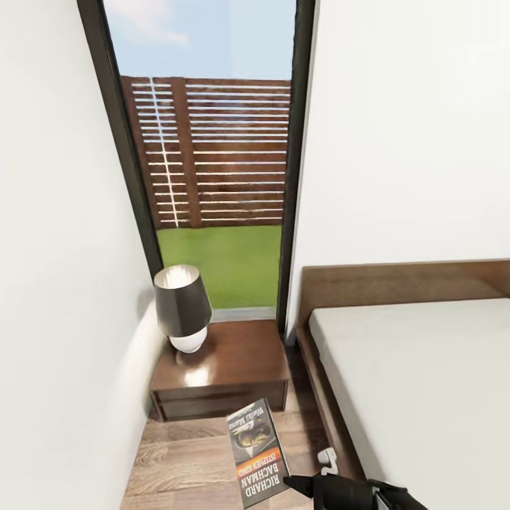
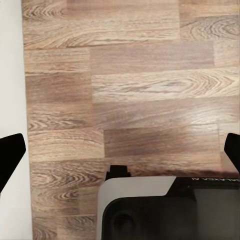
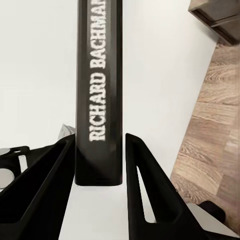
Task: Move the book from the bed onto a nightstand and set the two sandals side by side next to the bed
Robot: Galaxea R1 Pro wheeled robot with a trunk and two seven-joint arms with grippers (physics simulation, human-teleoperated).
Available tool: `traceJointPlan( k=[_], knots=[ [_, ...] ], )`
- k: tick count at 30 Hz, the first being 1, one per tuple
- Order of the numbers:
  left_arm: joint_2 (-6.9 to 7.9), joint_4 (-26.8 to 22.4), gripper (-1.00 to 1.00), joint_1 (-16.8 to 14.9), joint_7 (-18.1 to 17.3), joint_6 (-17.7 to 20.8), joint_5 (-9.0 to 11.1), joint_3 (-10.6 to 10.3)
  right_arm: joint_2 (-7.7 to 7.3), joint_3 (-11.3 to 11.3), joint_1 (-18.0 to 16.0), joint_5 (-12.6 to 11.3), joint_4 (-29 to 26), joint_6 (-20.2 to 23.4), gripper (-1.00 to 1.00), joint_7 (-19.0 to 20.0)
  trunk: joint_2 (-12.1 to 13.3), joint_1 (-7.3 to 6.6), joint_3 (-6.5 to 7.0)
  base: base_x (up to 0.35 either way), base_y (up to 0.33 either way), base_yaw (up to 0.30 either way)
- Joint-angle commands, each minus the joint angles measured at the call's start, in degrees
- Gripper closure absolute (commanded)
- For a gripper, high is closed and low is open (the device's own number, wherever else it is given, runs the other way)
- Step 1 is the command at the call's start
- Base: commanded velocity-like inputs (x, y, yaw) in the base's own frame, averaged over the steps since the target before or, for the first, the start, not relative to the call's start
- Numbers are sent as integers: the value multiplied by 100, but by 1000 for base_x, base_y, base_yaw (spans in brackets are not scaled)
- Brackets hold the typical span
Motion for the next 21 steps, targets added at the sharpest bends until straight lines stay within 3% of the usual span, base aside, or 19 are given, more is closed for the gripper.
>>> traceJointPlan(
  k=[1,21],
  knots=[
    [2,3,-100,-5,-3,-17,56,-48,3,-61,-6,31,-5,39,100,28,-12,6,-12,227,0,0],
    [2,3,-100,-5,-3,-21,64,-48,-3,-131,-8,-8,-14,40,100,27,-12,6,-12,206,0,0]
  ],
)
